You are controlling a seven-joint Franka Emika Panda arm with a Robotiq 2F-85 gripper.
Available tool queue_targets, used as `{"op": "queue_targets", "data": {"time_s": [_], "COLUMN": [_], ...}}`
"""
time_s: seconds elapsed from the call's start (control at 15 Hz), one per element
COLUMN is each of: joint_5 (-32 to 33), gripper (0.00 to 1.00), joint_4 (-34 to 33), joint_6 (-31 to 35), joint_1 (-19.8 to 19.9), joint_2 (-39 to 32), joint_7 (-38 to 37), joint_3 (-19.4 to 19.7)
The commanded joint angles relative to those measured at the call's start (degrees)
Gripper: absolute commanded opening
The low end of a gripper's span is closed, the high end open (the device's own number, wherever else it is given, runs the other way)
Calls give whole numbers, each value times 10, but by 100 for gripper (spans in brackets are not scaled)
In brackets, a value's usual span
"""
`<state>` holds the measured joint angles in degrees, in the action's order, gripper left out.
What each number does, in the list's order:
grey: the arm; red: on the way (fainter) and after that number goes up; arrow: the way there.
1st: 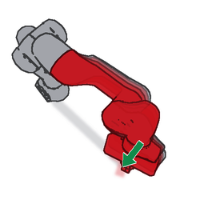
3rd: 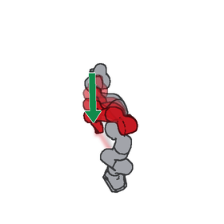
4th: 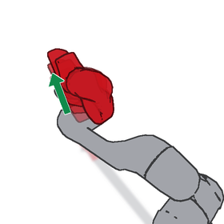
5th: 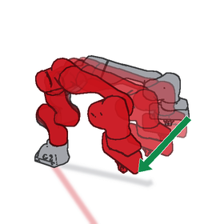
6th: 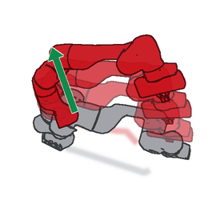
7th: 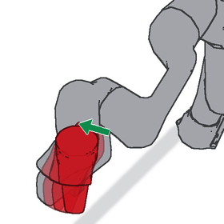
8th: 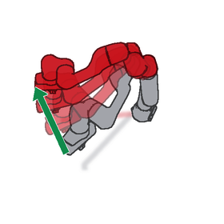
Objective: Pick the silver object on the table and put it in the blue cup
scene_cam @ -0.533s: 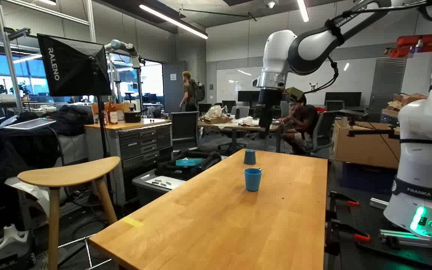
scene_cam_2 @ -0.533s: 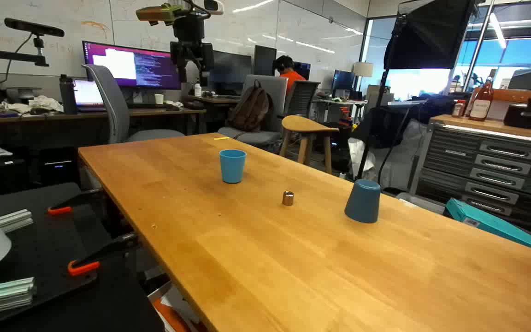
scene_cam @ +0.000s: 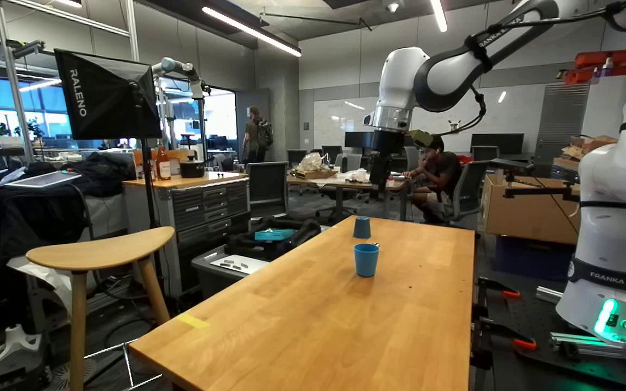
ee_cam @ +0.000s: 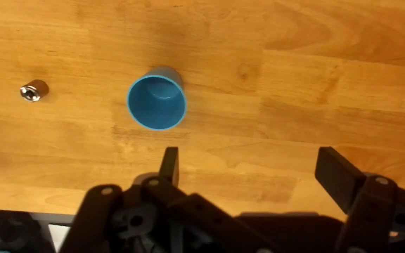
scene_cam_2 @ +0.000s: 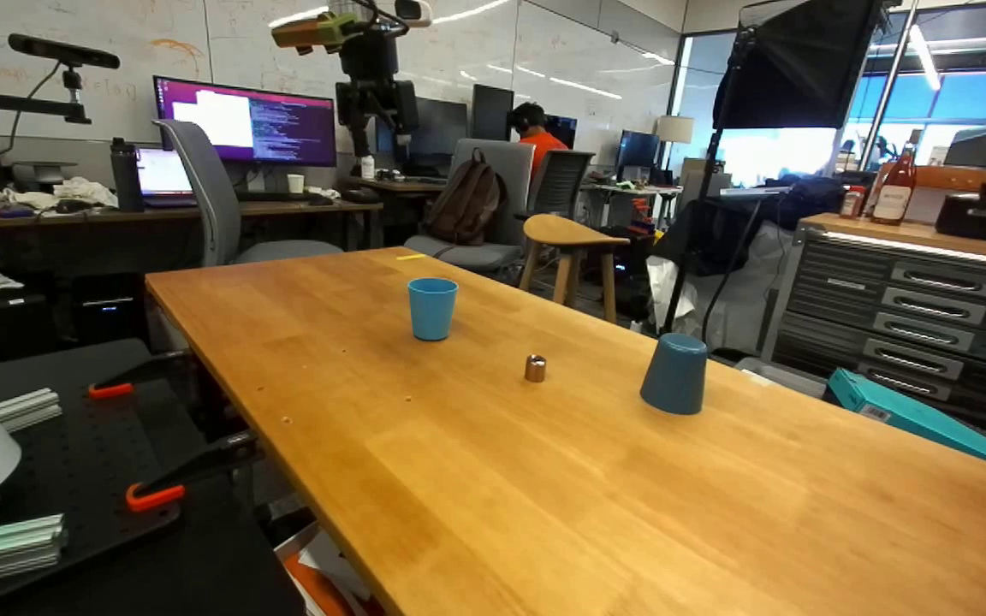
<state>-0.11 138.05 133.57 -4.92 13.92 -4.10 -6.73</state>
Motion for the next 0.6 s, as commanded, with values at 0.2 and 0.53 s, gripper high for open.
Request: {"op": "queue_targets", "data": {"time_s": [0.2, 0.53], "joint_5": [41, 28], "gripper": [100, 100], "joint_4": [-123, -226], "joint_6": [29, 22], "joint_1": [95, 122], "joint_2": [-152, -319], "joint_7": [-53, -82], "joint_3": [80, 132]}}
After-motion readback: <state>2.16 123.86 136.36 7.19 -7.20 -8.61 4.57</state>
